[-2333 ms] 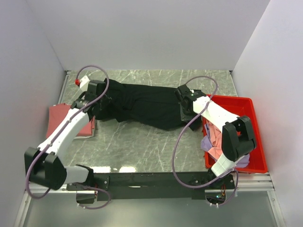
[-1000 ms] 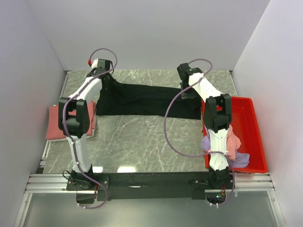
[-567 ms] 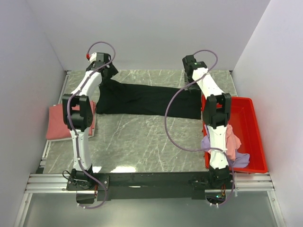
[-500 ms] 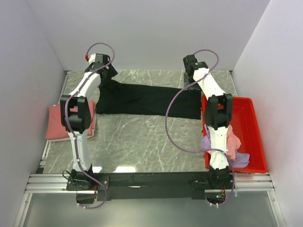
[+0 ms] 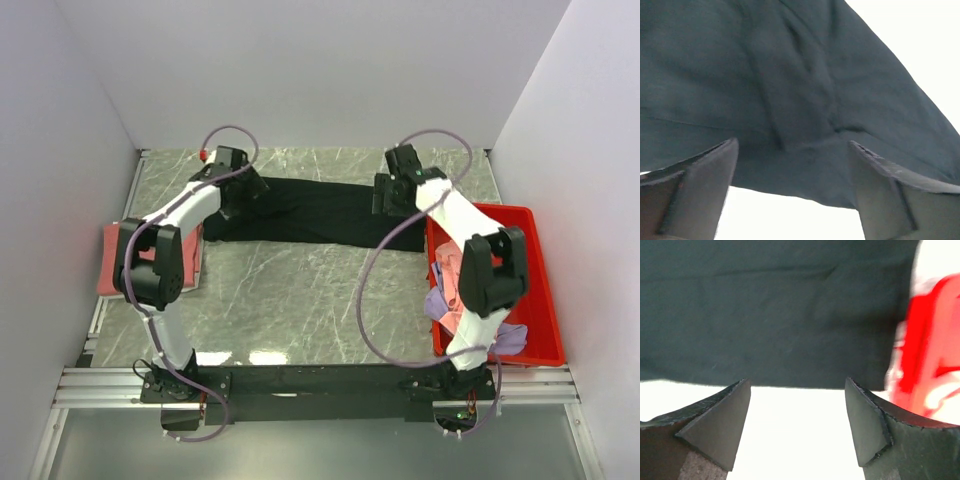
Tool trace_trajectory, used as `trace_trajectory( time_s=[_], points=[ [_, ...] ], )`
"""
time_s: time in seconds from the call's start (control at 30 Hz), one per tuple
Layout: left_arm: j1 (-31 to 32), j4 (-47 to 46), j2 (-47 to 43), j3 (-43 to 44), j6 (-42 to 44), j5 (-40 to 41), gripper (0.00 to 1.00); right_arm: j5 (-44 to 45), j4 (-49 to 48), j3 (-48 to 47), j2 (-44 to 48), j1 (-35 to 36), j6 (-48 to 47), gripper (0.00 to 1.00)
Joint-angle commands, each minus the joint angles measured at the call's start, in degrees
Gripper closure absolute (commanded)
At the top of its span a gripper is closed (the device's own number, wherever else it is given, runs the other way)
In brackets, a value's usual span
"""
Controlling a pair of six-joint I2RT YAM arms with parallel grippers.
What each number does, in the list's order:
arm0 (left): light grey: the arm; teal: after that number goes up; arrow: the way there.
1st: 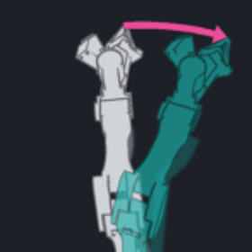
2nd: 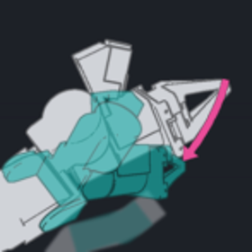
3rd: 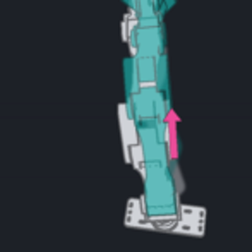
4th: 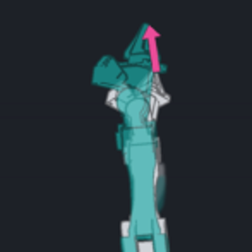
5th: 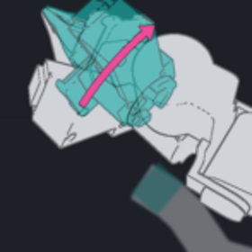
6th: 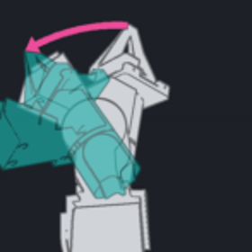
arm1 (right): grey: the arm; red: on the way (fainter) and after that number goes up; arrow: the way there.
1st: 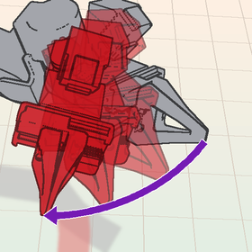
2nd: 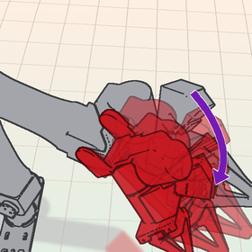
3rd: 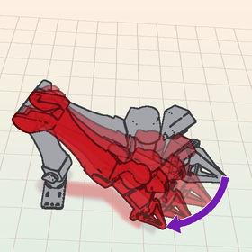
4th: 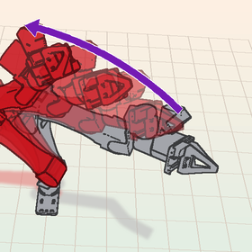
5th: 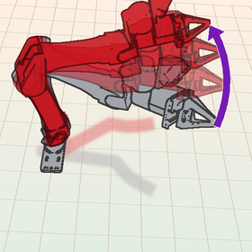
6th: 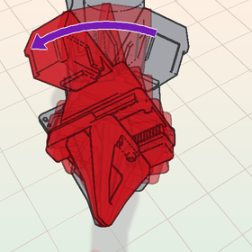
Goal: Fold and stack the t-shirts
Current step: Fold the tshirt
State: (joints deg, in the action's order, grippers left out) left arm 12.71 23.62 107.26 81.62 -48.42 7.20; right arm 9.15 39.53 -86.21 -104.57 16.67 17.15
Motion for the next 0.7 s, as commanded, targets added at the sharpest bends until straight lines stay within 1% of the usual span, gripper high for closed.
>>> trace_trajectory(
  time_s=[0.0, 0.07, 0.1, 0.2, 0.3, 0.47, 0.63, 0.67],
  points=[
    [1.44, -4.72, 1.28, 1.16, -2.55, -3.06, 0.09, -5.53, -12.97, 8.67, 9.20, -0.23, 5.61, 0.18],
    [1.70, -5.16, 3.12, 1.61, -3.69, -3.68, 0.14, -7.21, -15.70, 13.67, 12.98, -0.32, 6.58, 0.17],
    [1.88, -5.68, 3.65, 2.04, -3.78, -4.21, 0.18, -7.56, -16.41, 15.18, 14.04, -0.32, 6.84, 0.17],
    [2.67, -6.04, 5.50, 3.01, -4.31, -4.21, 0.21, -5.82, -17.03, 18.80, 16.94, -0.40, 6.67, 0.17],
    [3.46, -6.47, 6.47, 3.02, -5.01, -4.48, 0.22, -2.21, -15.36, 18.89, 17.21, -0.23, 6.32, 0.17],
    [3.99, -4.81, 7.87, 3.63, -5.45, -2.98, 0.23, -3.26, -16.06, 19.24, 18.18, -0.32, 6.23, 0.17],
    [4.17, -7.18, 9.28, 4.24, -5.45, -4.04, 0.30, -3.17, -16.06, 19.16, 17.92, -0.23, 6.14, 0.17],
    [4.17, -7.09, 9.63, 4.68, -5.28, -3.17, 0.34, -3.17, -15.97, 18.98, 17.74, -0.32, 6.06, 0.17]
  ],
)
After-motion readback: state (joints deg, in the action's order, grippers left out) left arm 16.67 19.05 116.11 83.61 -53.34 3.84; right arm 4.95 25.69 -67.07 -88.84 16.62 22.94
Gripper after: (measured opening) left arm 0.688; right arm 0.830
